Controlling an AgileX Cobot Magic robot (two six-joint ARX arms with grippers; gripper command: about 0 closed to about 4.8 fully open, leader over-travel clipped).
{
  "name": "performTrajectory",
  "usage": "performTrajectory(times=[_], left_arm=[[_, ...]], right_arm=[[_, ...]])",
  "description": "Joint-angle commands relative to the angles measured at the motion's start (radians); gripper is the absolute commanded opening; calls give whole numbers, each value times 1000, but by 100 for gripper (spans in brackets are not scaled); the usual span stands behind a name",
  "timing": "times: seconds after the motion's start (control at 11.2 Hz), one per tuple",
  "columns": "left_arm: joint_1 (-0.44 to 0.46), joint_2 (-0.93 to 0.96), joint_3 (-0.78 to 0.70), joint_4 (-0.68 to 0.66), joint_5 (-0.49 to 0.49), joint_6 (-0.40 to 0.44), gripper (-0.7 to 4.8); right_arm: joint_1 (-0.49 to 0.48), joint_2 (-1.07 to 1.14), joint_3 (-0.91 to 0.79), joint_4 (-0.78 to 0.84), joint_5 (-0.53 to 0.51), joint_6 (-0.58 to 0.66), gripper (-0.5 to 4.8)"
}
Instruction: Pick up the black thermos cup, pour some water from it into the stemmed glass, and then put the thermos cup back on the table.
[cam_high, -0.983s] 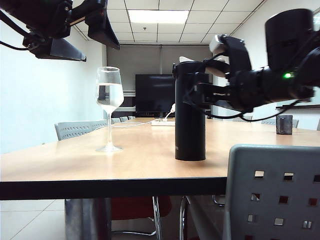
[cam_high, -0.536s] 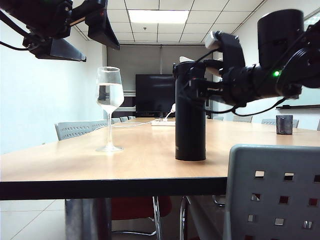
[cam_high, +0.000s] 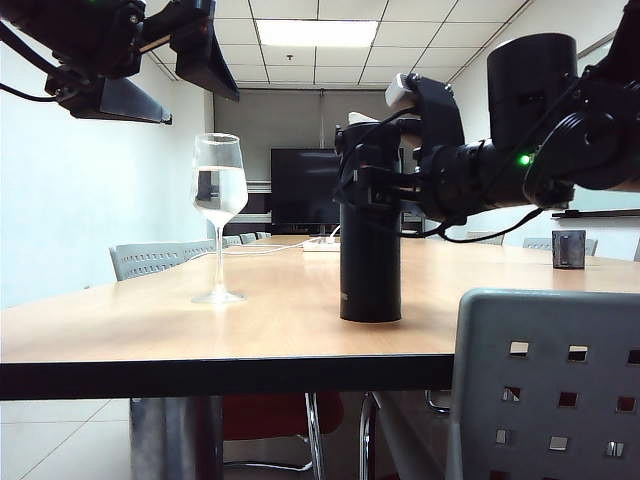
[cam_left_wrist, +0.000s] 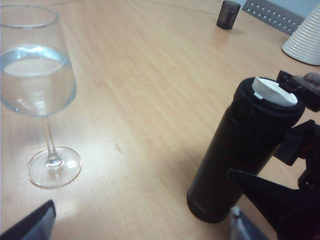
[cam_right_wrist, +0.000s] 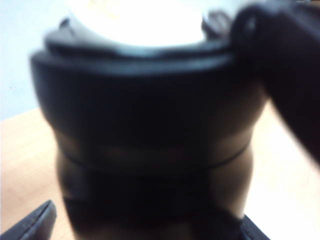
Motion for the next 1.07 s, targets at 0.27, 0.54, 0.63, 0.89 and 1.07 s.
performTrajectory(times=[0.27,0.54,0.63,0.89,1.07], left_arm=[[0,-2,0,0,0,4,479],[0,-2,0,-2,0,4,479],[0,-2,0,-5,0,4,479],[0,-2,0,-21,0,4,479],[0,-2,0,-20,0,4,479]], right_arm=[[1,17,5,5,51,3,479],[0,32,6,3,70,3,479],[0,36,6,3,70,3,479],[0,37,6,4,72,3,479],[0,37,6,8,95,4,479]])
